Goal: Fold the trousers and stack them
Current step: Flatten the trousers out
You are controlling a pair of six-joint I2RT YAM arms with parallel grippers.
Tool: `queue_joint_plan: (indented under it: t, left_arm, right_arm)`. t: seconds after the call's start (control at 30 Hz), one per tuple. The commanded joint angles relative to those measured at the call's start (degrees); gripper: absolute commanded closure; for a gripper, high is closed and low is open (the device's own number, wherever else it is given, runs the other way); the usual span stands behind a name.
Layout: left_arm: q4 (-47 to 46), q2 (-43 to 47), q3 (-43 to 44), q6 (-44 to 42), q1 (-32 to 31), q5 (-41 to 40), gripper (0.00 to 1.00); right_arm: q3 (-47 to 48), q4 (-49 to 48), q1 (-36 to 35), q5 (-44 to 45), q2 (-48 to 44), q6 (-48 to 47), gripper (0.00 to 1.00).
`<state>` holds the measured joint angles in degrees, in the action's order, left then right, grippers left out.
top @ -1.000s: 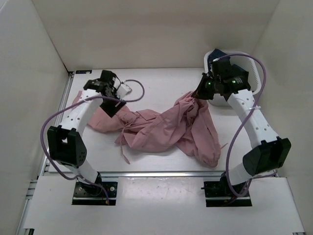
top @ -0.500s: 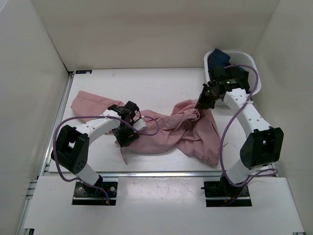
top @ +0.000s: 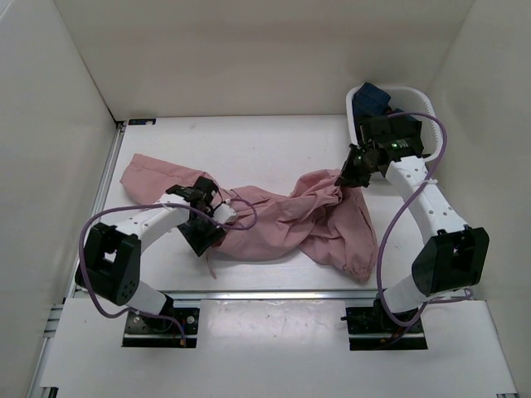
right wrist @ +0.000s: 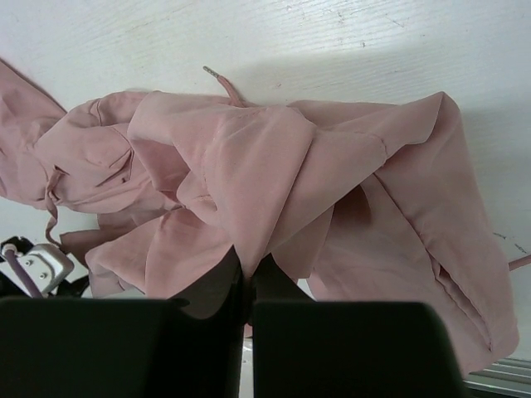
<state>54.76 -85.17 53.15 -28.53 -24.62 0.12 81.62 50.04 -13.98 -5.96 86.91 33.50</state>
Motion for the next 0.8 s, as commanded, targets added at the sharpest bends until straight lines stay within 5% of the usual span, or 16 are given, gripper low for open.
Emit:
queue_joint_plan:
  t: [0.0,0.43,0.5,0.57,0.6,0.63,0.77]
  left_arm:
    - [-2.64,4.21,-0.23,-0.73,2.46,3.4,0.36]
    - [-7.21,-1.93,2.4,-0.29,5.02,11.91,0.31]
    - [-7.21,-3.86,2.4,-0.29,5.02,12.45,0.44]
    - [-7.21,-5.44,1.88,0.23,5.02,12.97,0.67]
    - [-7.21,-6.84,1.87,0.23,5.02,12.98,0.86]
    - [-6.52,-6.86,1.87,0.84,5.02,12.98,0.86]
    - [-5.2,-3.79,2.48,0.85,7.64,9.58,0.86]
  right_arm:
    - [0.47,-0.3,0.44,0.51,-3.06,-1.68,1.0]
    - [-2.79,-1.97,0.44,-0.2,-4.38,-1.68,1.0]
    - [-2.79,-1.97,0.44,0.33,-4.38,-1.68,1.0]
    - [-2.79,-1.97,0.44,0.33,-4.38,-1.68,0.83]
    - [-2.18,-1.36,0.44,0.33,-3.51,-2.72,0.39]
    - [-1.13,0.22,0.44,0.33,-1.77,-3.6,0.23]
    - [6.09,16.03,0.44,13.91,-0.33,-3.2,0.04]
